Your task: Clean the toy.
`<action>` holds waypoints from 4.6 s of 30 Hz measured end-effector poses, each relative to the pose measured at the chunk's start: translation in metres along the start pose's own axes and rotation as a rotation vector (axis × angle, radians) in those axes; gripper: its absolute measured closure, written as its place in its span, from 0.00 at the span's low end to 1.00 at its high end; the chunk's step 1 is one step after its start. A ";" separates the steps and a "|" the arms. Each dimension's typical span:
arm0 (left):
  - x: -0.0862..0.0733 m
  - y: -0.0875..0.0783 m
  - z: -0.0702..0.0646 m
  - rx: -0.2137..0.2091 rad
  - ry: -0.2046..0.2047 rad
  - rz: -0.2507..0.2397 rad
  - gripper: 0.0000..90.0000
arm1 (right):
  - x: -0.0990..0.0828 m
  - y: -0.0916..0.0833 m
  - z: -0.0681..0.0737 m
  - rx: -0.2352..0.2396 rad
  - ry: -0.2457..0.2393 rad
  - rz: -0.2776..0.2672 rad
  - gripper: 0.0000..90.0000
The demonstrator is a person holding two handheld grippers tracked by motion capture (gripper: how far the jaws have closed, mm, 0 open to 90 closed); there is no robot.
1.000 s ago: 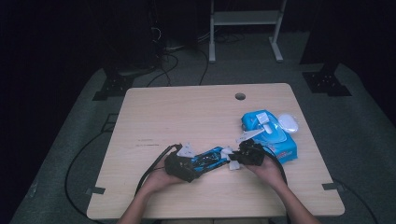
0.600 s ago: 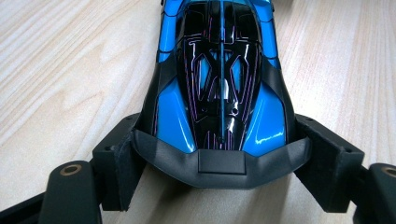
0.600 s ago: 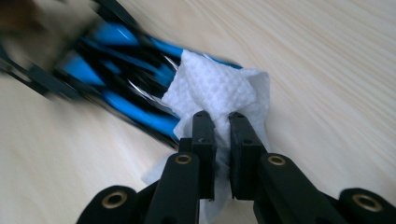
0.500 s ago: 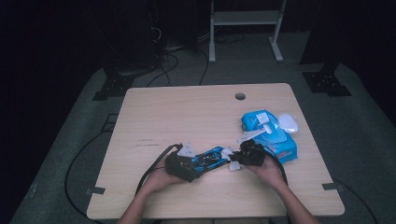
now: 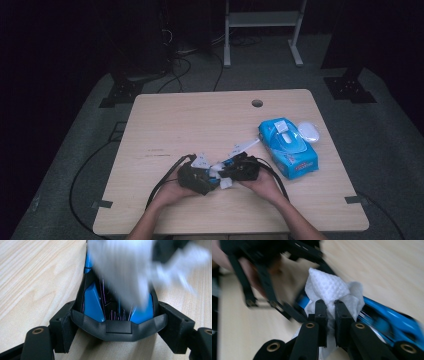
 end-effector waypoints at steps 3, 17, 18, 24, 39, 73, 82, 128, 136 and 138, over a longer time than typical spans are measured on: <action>-0.001 -0.001 0.000 0.001 0.016 0.010 0.27 | 0.003 0.022 0.017 0.007 -0.050 0.024 0.91; 0.000 -0.001 0.000 0.003 0.017 0.013 0.27 | -0.013 -0.035 -0.046 -0.222 0.025 -0.002 0.91; 0.000 0.000 0.000 0.005 0.013 0.011 0.27 | -0.014 -0.037 -0.048 -0.219 0.034 -0.009 0.91; 0.001 -0.002 0.002 -0.019 -0.012 0.027 0.26 | -0.020 -0.040 -0.048 -0.215 0.034 -0.029 0.91; -0.006 -0.020 0.019 -0.138 -0.259 -0.097 0.21 | -0.024 -0.041 -0.049 -0.210 0.045 -0.068 0.91; -0.008 -0.019 0.018 -0.071 -0.325 -0.101 0.48 | -0.032 -0.041 -0.041 -0.234 -0.026 -0.058 0.91; -0.007 -0.018 0.019 -0.053 -0.345 -0.072 0.37 | -0.036 -0.043 -0.037 -0.246 -0.049 -0.051 0.91; -0.009 -0.013 0.020 -0.106 -0.362 -0.122 0.40 | 0.001 -0.025 -0.064 -0.317 0.022 -0.003 0.91; -0.008 -0.017 0.025 -0.129 -0.415 -0.013 0.27 | -0.013 -0.037 -0.046 -0.148 0.015 0.043 0.91; -0.009 -0.020 0.024 -0.159 -0.432 0.004 0.23 | -0.014 -0.037 -0.048 -0.133 0.018 0.043 0.91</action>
Point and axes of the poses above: each handheld gripper's, and its own axes: y roughly forward along the jaws, x roughly out of its top, z roughly to its left, the point moved 3 cm from there along y, roughly forward along the jaws, and after that the axes turned 15 degrees about y, right-handed, at the moved point
